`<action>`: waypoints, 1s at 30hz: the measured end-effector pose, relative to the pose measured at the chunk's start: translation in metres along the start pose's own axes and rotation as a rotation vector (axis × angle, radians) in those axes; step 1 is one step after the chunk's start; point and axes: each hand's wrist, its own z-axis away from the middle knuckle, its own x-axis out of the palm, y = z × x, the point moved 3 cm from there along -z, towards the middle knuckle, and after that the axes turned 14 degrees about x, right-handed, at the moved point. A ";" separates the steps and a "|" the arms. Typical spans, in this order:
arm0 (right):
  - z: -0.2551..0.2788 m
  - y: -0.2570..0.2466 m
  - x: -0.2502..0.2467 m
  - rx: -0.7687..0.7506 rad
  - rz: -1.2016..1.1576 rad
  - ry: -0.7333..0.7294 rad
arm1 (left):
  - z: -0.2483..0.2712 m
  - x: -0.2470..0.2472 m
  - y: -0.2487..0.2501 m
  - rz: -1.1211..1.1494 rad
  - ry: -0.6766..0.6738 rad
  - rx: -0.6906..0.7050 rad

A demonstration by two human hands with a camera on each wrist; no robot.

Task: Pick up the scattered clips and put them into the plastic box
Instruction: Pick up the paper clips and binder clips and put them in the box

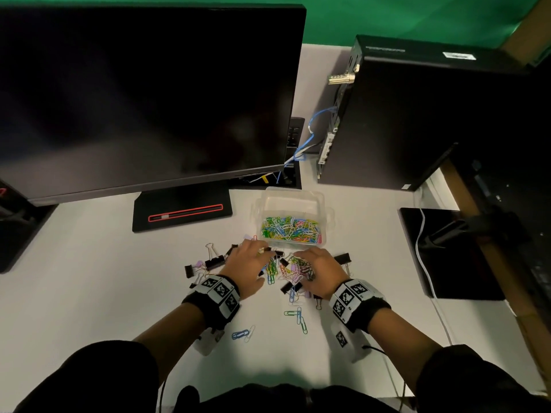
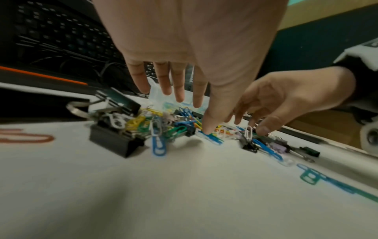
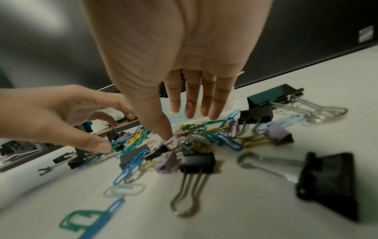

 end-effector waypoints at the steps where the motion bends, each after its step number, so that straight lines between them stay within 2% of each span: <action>1: 0.000 0.002 -0.001 0.001 0.024 -0.009 | -0.004 0.000 0.004 -0.021 -0.025 0.037; 6: 0.000 0.007 0.000 0.005 0.107 -0.079 | -0.016 0.000 0.013 -0.063 -0.117 0.173; 13: 0.004 0.003 0.011 0.035 0.015 -0.077 | -0.024 0.010 0.009 -0.043 -0.168 0.157; 19: 0.008 0.005 0.013 0.108 -0.161 -0.075 | -0.018 0.015 0.010 -0.037 -0.119 0.180; 23: 0.007 0.006 0.013 0.143 -0.197 -0.029 | -0.016 0.019 0.006 -0.074 -0.104 0.260; 30: 0.002 0.007 0.002 0.190 -0.236 0.001 | -0.015 0.001 0.000 0.164 -0.140 0.097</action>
